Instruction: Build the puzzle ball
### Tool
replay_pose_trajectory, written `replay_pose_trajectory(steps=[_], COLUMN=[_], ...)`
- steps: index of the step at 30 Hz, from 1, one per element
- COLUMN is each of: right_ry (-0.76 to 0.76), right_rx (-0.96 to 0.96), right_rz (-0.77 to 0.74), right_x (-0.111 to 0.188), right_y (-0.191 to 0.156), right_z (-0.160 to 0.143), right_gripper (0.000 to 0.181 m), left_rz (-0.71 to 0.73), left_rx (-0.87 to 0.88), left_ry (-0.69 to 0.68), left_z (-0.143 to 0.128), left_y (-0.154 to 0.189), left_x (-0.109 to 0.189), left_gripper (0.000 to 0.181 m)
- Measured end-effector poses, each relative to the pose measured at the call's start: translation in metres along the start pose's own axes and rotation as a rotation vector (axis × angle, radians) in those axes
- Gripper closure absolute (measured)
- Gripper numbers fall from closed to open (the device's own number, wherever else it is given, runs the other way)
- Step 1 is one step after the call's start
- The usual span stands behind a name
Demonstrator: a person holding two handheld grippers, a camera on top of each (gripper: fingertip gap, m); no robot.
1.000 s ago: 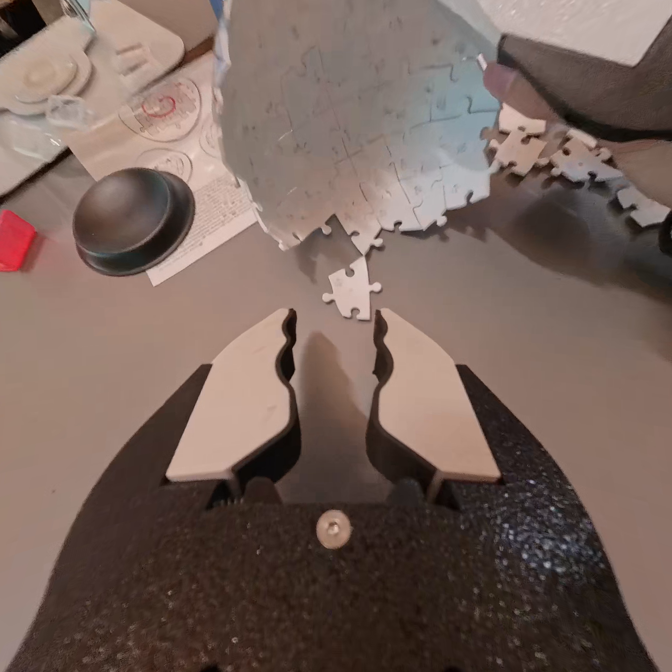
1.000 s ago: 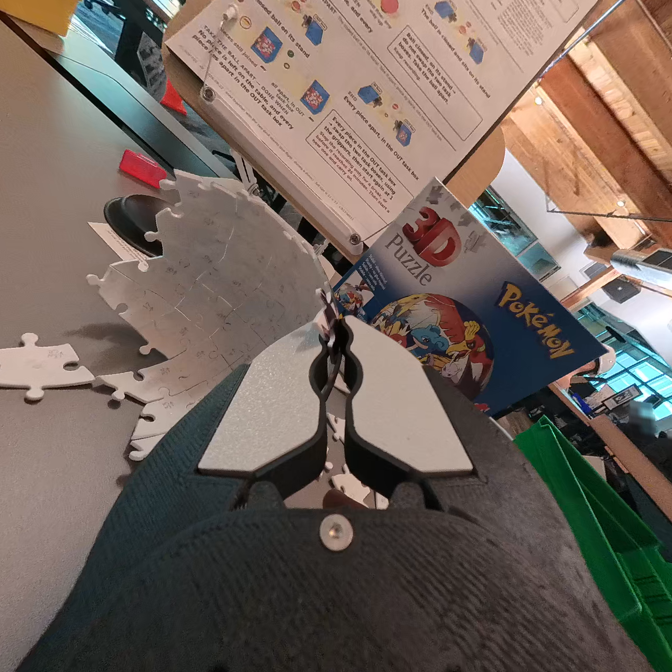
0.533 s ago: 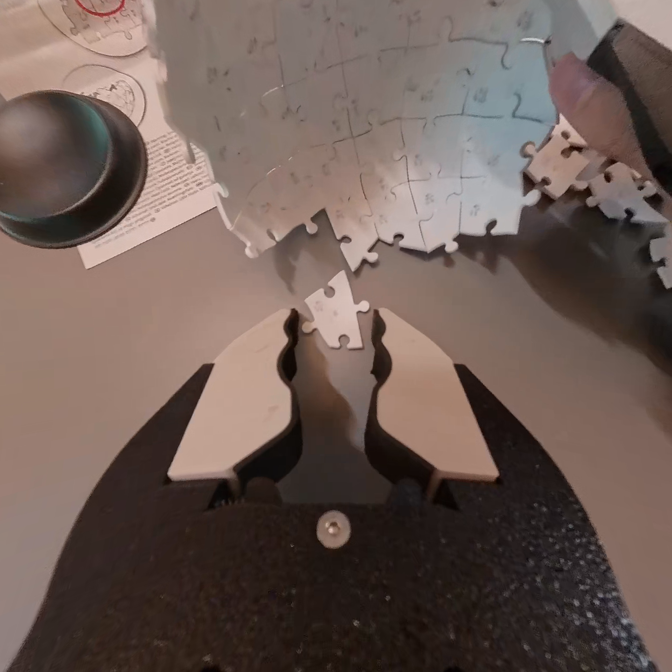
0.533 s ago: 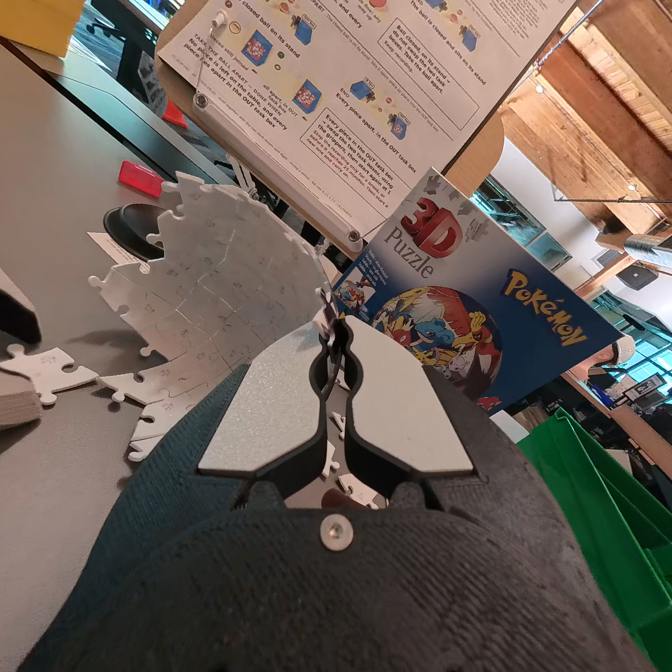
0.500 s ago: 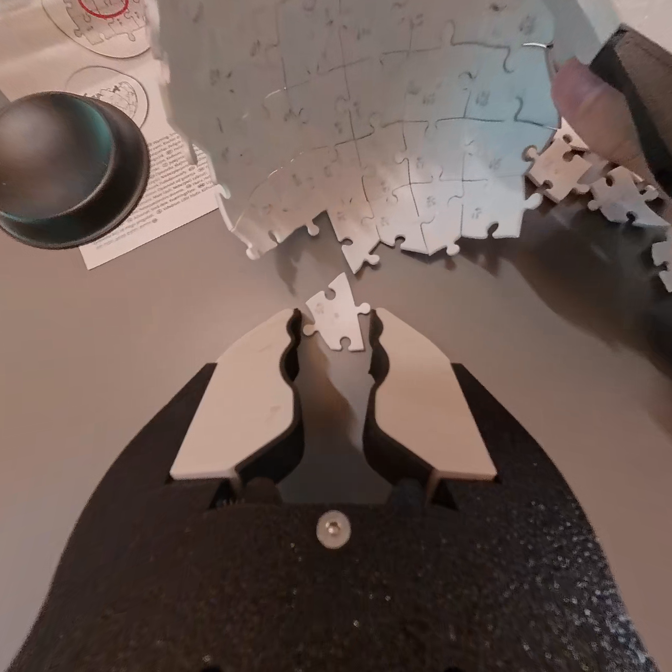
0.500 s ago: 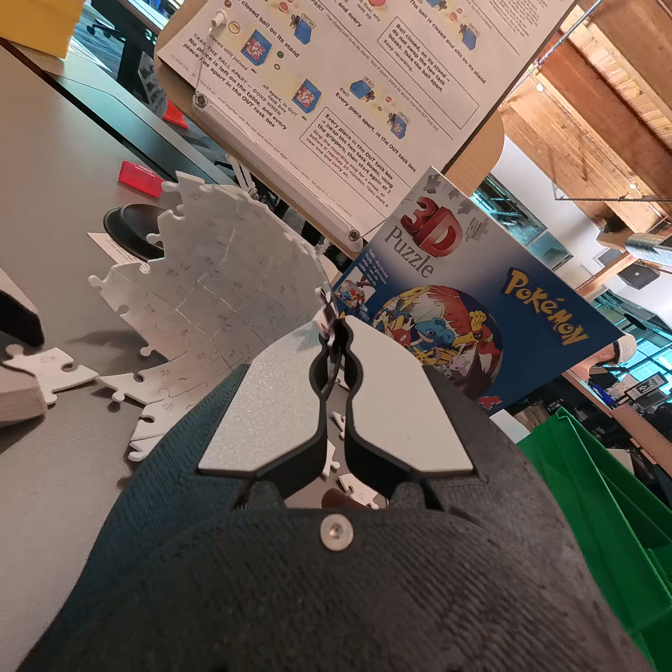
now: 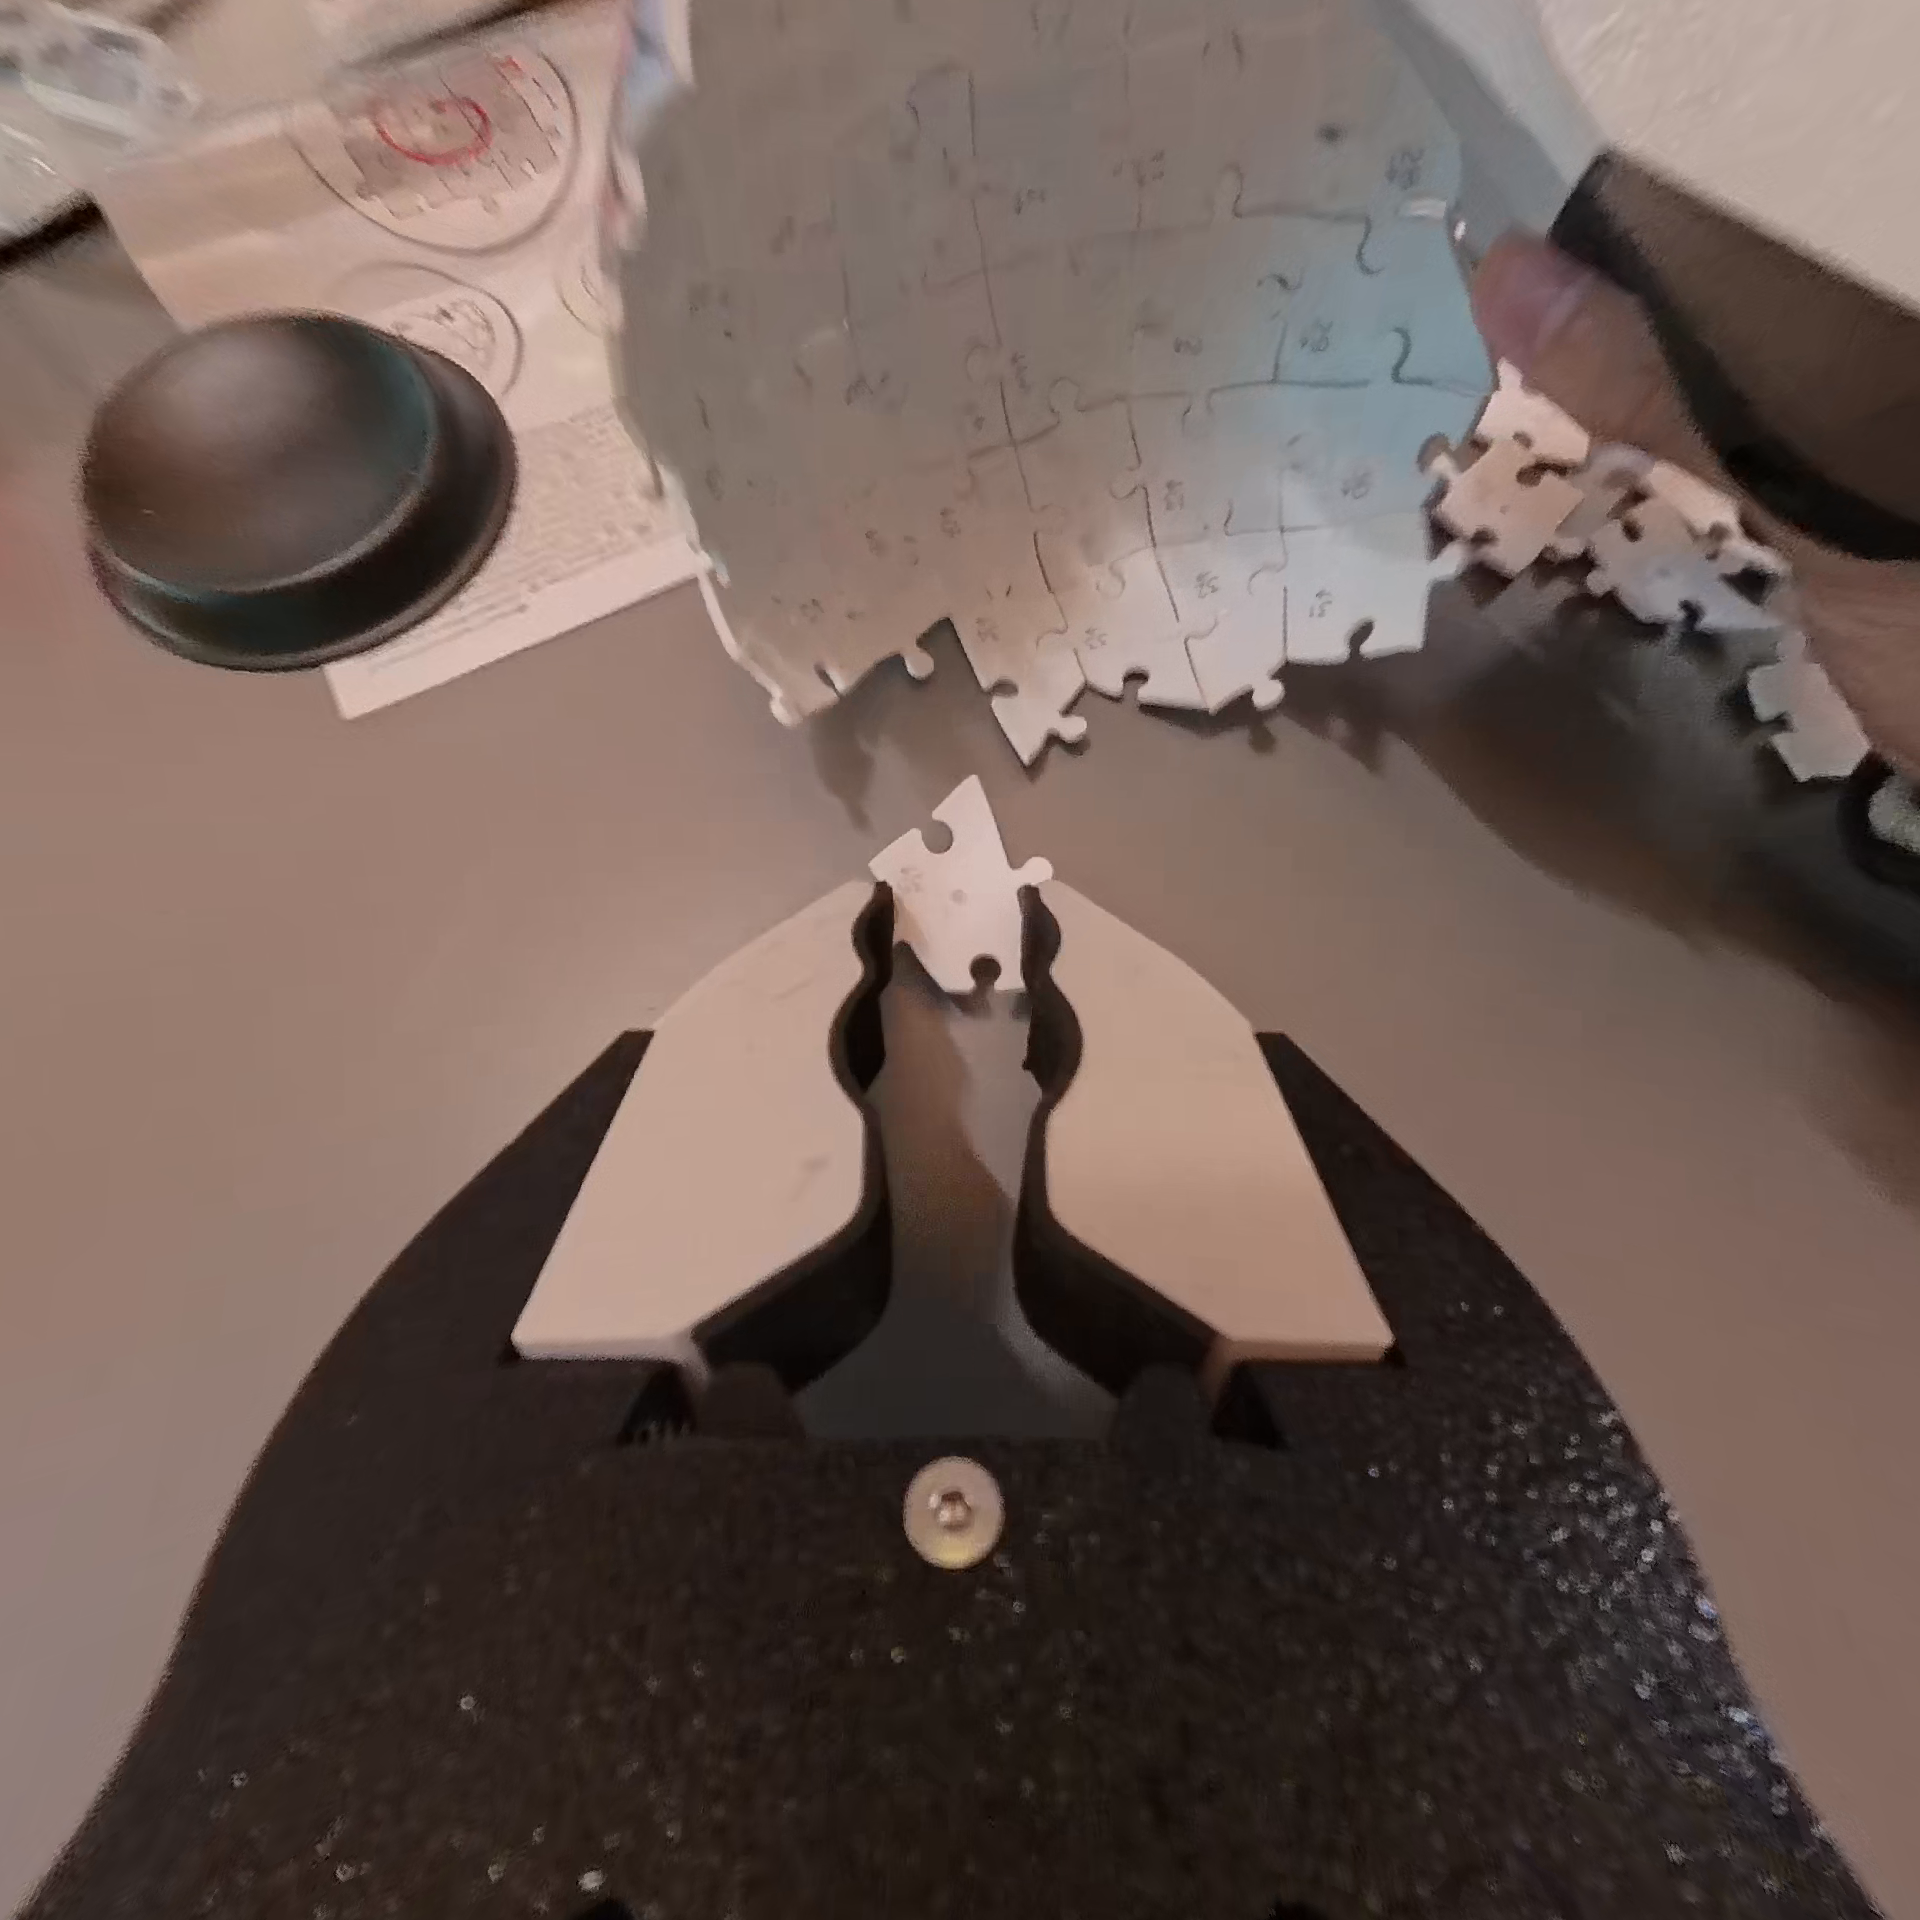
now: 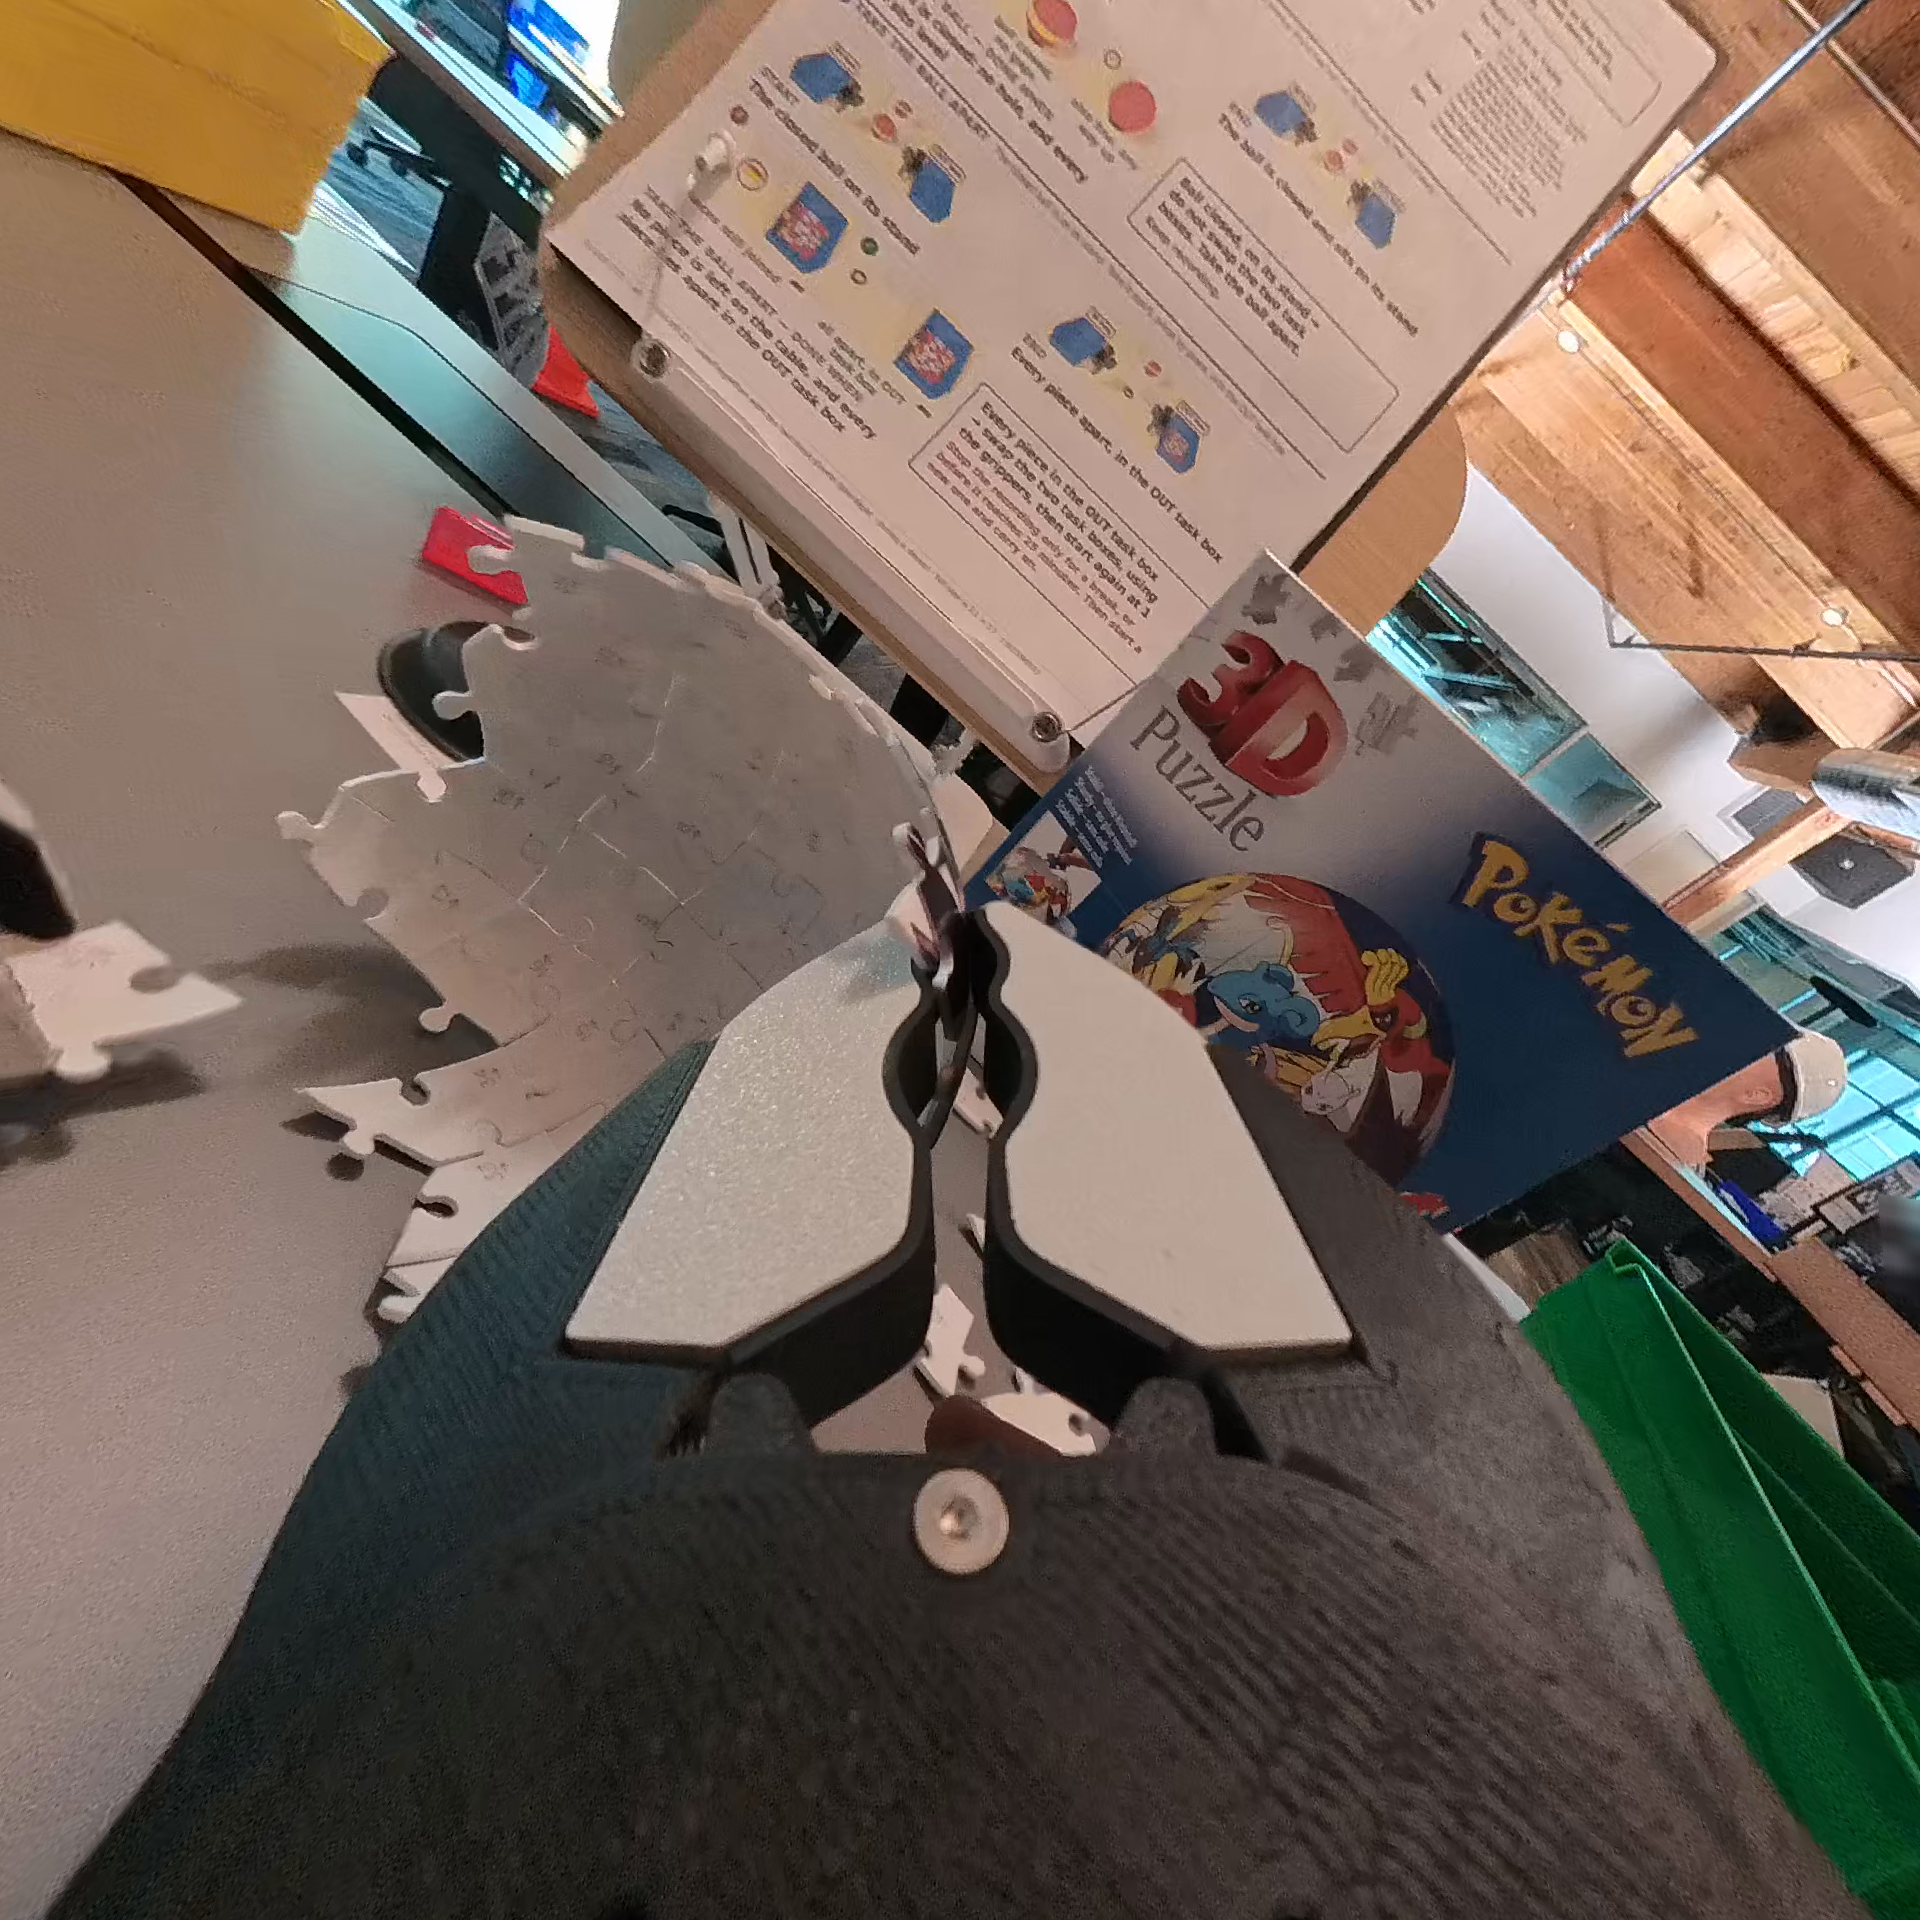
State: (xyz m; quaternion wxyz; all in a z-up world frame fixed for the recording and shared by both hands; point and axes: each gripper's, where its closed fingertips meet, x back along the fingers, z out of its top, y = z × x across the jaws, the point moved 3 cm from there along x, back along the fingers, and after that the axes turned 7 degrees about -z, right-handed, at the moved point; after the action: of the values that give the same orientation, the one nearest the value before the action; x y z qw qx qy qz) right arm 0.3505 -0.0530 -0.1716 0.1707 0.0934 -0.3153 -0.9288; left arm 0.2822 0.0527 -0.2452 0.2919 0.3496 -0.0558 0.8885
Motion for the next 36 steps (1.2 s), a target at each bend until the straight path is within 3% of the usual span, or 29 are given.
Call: replay_pose_trajectory(steps=[5, 9, 24, 30, 32, 36], right_ry=[0.027, 0.038, 0.1, 0.156, 0.167, 0.172], right_rx=[0.046, 0.097, 0.13, 0.226, 0.232, 0.239], right_rz=[0.009, -0.012, 0.019, 0.004, 0.008, 0.012], right_x=[0.003, 0.009, 0.022, 0.026, 0.027, 0.027], right_y=[-0.008, -0.012, -0.026, -0.031, -0.033, -0.035], right_z=[0.009, 0.016, 0.029, 0.038, 0.04, 0.041], right_gripper=[0.178, 0.178, 0.178, 0.178, 0.178, 0.178], left_rz=[0.073, 0.197, 0.214, 0.25, 0.258, 0.206], left_rx=[-0.025, -0.084, -0.052, -0.252, -0.399, -0.466], left_ry=[0.104, 0.052, -0.036, 0.089, 0.116, 0.094], left_z=[0.015, 0.011, 0.003, 0.011, 0.013, 0.01], left_y=[0.006, 0.006, 0.004, 0.012, 0.014, 0.014], left_x=[0.009, 0.002, -0.008, 0.012, 0.017, 0.018], left_gripper=[0.159, 0.158, 0.15, 0.162, 0.181, 0.181])
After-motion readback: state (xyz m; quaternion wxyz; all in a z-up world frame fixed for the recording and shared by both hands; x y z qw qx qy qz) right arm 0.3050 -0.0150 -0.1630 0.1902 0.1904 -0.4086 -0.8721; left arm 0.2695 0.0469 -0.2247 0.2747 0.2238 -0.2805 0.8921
